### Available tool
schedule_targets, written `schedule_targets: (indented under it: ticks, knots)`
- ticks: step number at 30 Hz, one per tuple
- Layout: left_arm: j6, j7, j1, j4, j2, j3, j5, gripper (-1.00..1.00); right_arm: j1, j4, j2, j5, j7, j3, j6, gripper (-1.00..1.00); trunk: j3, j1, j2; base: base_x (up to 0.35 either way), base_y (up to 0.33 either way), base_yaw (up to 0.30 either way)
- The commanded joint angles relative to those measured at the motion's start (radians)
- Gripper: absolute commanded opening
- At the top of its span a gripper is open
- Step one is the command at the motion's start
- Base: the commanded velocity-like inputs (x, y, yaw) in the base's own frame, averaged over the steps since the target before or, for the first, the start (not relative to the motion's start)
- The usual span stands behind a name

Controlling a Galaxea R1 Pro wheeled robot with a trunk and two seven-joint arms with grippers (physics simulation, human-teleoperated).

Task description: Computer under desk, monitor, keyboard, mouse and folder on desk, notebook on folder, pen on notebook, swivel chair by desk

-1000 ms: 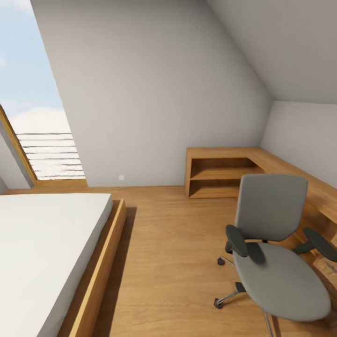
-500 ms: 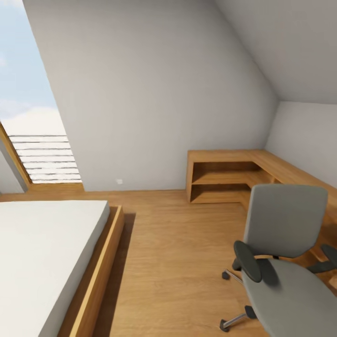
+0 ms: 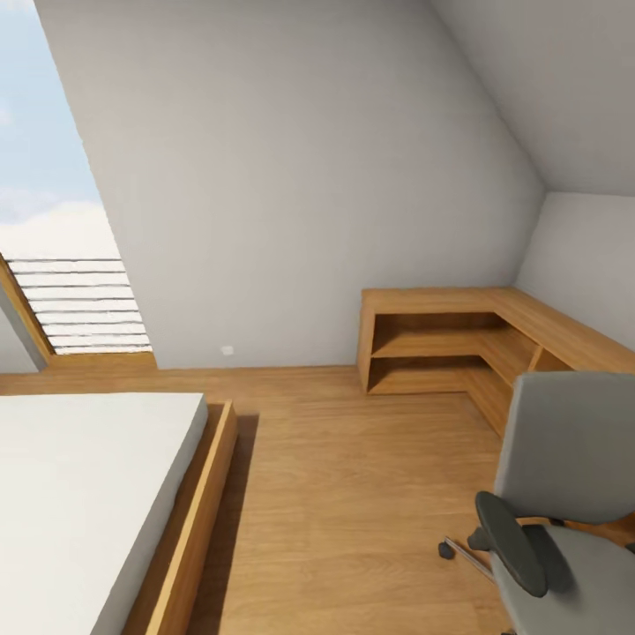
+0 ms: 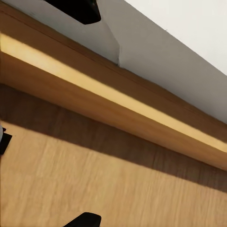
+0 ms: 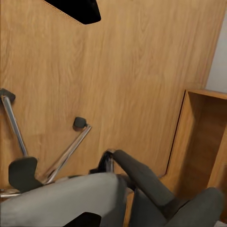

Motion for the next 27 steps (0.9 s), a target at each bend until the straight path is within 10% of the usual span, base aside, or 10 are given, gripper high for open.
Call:
schedule_targets:
  ticks: [1,27]
  knots:
    - [-0.001,-0.004,0.001,-0.002,0.000,0.001,0.005,1.00,-0.001,0.002,0.000,-0.006,-0.003,0.009,-0.003,1.00,-0.001,0.001,-0.001,0.329,0.085,0.000]
    - [-0.001,-0.004,0.001,-0.002,0.000,0.001,0.005,1.00,-0.001,0.002,0.000,-0.006,-0.003,0.009,-0.001,1.00,-0.001,0.001,-0.001,0.331,0.007,0.000]
